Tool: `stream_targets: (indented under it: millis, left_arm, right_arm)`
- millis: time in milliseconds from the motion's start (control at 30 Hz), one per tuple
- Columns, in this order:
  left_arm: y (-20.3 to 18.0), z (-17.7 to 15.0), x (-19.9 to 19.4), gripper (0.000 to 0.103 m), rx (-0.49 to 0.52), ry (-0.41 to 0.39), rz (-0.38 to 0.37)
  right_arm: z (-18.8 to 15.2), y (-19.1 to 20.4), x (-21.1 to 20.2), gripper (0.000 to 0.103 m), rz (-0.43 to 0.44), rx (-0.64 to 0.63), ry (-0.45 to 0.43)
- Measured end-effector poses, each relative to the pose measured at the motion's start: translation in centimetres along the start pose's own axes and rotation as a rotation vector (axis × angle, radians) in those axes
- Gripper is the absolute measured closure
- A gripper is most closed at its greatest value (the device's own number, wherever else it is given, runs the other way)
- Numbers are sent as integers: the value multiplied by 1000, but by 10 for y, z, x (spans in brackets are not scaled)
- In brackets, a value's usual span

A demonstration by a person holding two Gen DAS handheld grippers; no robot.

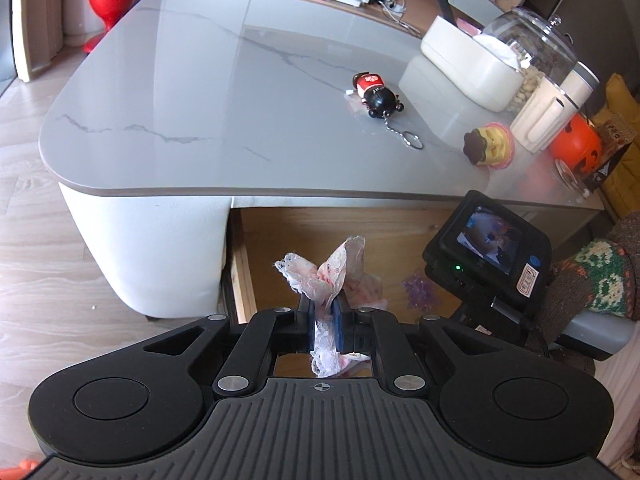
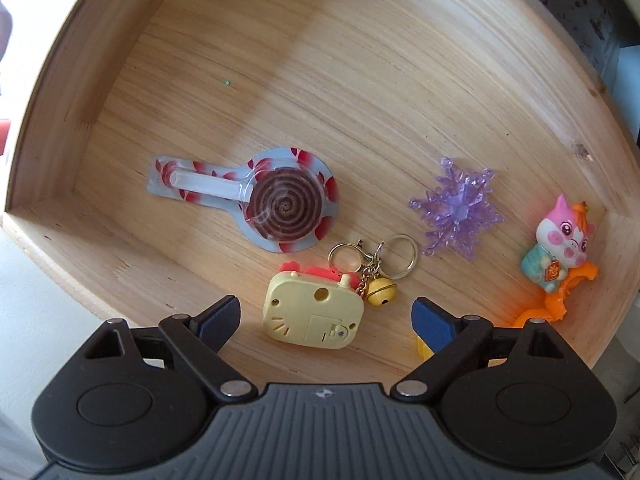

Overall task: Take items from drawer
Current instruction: 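Lift the pink cloth out with the left gripper while the right gripper grasps the yellow cat keychain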

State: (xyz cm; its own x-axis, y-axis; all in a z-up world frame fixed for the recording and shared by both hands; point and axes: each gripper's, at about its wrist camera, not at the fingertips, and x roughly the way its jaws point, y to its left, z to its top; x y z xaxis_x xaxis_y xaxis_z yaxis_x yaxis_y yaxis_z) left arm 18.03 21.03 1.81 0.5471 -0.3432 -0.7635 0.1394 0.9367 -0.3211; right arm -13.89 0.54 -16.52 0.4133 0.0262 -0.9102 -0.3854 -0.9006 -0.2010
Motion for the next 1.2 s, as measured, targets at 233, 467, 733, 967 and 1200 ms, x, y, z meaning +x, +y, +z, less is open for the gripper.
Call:
stream_targets:
  millis: [233,467,733,967,1200]
  left_arm:
    - [-3,1,1,92,6,8,-17]
    - [-3,0,6,92,7,31,-17]
    - [-6,2,10,92,15,44,-18]
    - [-13,5,17,92,37,61,-20]
    - [-21,7,23,92,64,76,-20]
  right_arm:
    - [1,-3,-1,15,27,27,12]
    - [7,-10,0,17,115,60,38]
    - [3,-14,-2,39,128,60,36]
    - [-8,-23,-9,44,127,73,13]
    - [-25,-47,-14,44,104,108,9]
